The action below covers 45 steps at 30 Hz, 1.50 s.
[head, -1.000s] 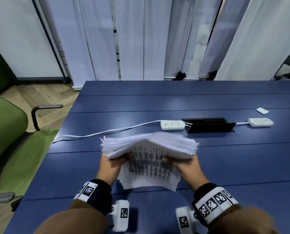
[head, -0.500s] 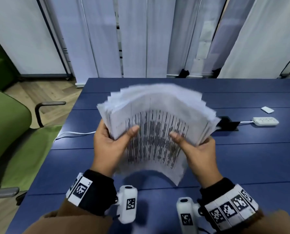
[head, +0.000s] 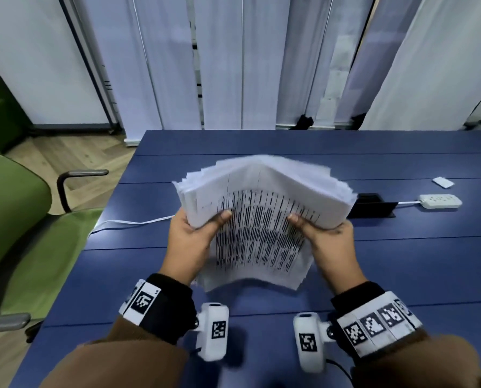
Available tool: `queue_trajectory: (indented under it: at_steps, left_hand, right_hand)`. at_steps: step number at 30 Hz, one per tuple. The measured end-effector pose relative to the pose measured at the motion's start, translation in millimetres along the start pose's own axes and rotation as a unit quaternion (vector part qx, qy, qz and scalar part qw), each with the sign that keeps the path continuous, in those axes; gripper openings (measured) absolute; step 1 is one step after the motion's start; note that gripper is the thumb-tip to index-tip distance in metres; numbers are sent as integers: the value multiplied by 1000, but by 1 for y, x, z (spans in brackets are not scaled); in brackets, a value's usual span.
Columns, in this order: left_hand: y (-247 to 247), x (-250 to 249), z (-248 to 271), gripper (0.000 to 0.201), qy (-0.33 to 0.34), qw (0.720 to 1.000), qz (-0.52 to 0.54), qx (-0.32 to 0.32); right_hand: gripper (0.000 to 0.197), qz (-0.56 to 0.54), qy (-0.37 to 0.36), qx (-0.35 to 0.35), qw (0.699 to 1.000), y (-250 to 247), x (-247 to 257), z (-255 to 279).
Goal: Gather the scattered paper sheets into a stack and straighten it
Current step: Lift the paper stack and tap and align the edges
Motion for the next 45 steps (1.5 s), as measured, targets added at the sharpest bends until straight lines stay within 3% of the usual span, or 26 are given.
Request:
queue_trajectory:
  at_steps: [4, 7, 10, 12, 16, 19, 24, 27, 30, 32, 34, 37, 38, 40, 42, 45]
  left_hand:
    - [4, -29, 0, 40, 49, 999, 14, 5]
    - [-9, -3, -1, 69, 12, 999, 13, 32]
    - [-24, 42, 2, 89, -65, 994, -4, 90]
    - [-27, 66, 6, 90, -103, 988, -23, 111]
    - [-24, 71, 4, 46, -69, 996, -33, 51]
    - [-19, 42, -5, 30, -40, 999, -13, -12]
    - [-4, -32, -11, 39, 60, 997, 17, -34]
    - [-6, -39, -5, 42, 91, 995, 23, -32]
    - [-24, -5, -2, 63, 44, 999, 30, -8]
    - [-37, 28, 0, 85, -8, 1000, 12, 27]
    - [-43, 53, 5, 91, -49, 997, -5, 55]
    - [-42, 74, 12, 82, -80, 995, -19, 52]
    - [-38, 75, 12, 74, -79, 996, -22, 41]
    - [-29, 67, 9, 50, -69, 998, -12, -5]
    - [-19, 46, 6, 31, -45, 998, 14, -48]
    - [1, 2, 7, 27, 25, 998, 36, -50]
  right_hand:
    - [28, -15, -50, -2, 999, 6, 26, -1]
    - [60, 32, -41, 13, 999, -8, 8, -2]
    - [85, 75, 41, 59, 995, -27, -41, -4]
    - [85, 87, 93, 70, 989, -36, -72, -1]
    - [32, 65, 97, 37, 992, -33, -89, 0]
    - [42, 22, 75, 24, 997, -10, -51, -2]
    - [38, -29, -35, 16, 999, 19, 33, 3]
    - [42, -31, -49, 32, 998, 19, 42, 12]
    - [57, 28, -37, 46, 998, -2, 6, 11]
    - [74, 52, 12, 75, 996, -18, -28, 9]
    - [81, 70, 67, 106, 990, -26, -53, 10]
    - [56, 106, 88, 149, 979, -22, -74, 17]
    - [58, 108, 88, 143, 980, -18, -76, 18]
    - [57, 64, 96, 84, 990, -15, -74, 14]
    - [39, 18, 88, 30, 996, -7, -57, 11]
    - [21, 14, 9, 0, 1000, 10, -12, 13]
Point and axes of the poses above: each hand's wrist, its own z-axis away from the middle knuckle, its own y-axis out of the palm, x = y × z, the point moved 8 cm from there along -z, towards the middle knuckle, and after that the axes turned 11 degrees about -x, right-handed, at the moved point
